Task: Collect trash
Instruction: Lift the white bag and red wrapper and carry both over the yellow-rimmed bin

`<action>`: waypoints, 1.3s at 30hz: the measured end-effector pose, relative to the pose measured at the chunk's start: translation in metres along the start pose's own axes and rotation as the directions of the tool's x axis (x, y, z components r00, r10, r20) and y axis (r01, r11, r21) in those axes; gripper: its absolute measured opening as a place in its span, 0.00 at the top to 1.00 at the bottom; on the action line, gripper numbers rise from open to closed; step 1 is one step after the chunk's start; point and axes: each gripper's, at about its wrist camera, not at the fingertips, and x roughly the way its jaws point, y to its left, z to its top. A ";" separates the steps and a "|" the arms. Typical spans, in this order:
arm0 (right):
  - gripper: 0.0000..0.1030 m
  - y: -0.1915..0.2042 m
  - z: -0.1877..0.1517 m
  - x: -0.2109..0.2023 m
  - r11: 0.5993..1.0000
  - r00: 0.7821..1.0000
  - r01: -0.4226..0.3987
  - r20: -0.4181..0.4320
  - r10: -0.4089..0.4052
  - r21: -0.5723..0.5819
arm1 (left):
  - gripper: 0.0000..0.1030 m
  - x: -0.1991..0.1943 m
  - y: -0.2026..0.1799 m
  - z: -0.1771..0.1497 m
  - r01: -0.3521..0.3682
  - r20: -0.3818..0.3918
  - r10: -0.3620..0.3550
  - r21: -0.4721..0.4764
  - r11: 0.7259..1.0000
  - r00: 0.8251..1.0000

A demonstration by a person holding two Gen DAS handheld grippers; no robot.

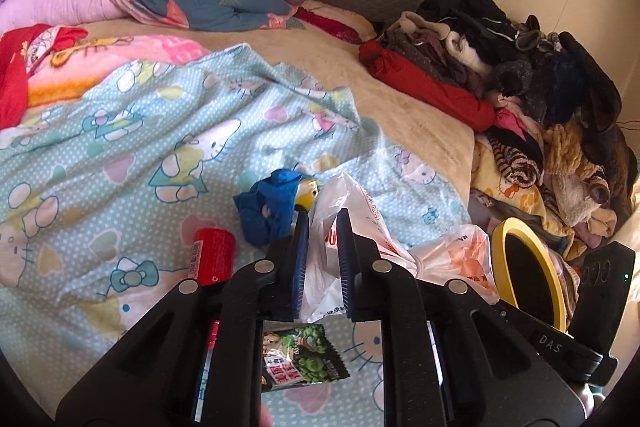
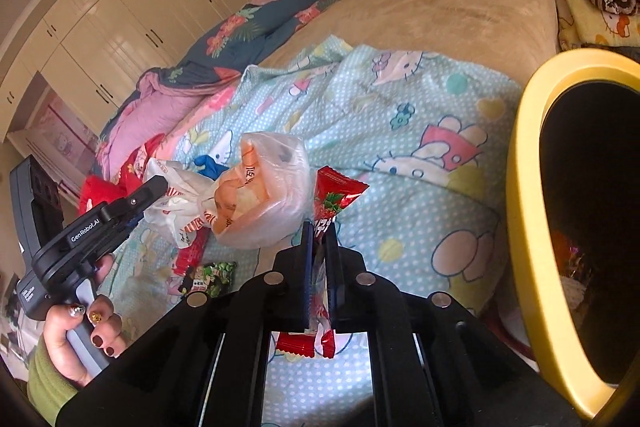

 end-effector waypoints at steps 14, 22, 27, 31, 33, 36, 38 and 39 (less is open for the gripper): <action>0.94 -0.002 0.023 -0.052 0.999 0.991 0.006 0.133 0.000 -0.050 | 0.92 -0.021 -0.036 0.013 0.040 0.061 -0.043 0.053 0.998 0.997; 0.94 -0.015 0.033 -0.079 0.999 0.981 0.016 0.193 -0.008 -0.041 | 0.92 -0.027 -0.056 0.015 0.060 0.079 -0.066 0.085 0.995 0.995; 0.94 -0.024 0.039 -0.093 0.999 0.974 0.020 0.228 -0.013 -0.028 | 0.93 -0.031 -0.068 0.015 0.067 0.086 -0.076 0.103 0.992 0.993; 0.94 -0.029 0.042 -0.103 0.999 0.969 0.025 0.248 -0.018 -0.022 | 0.93 -0.031 -0.074 0.014 0.076 0.083 -0.086 0.116 0.990 0.993; 0.94 -0.033 0.043 -0.108 0.999 0.966 0.027 0.257 -0.022 -0.017 | 0.93 -0.031 -0.078 0.013 0.079 0.081 -0.089 0.120 0.990 0.993; 0.94 -0.037 0.044 -0.113 0.999 0.962 0.036 0.270 -0.031 -0.011 | 0.93 -0.032 -0.085 0.012 0.083 0.080 -0.094 0.129 0.988 0.992; 0.94 -0.040 0.046 -0.118 0.999 0.960 0.037 0.278 -0.034 -0.005 | 0.93 -0.032 -0.088 0.012 0.086 0.080 -0.097 0.133 0.987 0.992; 0.94 -0.041 0.047 -0.120 0.999 0.959 0.037 0.282 -0.036 -0.001 | 0.93 -0.032 -0.091 0.011 0.090 0.080 -0.101 0.136 0.987 0.992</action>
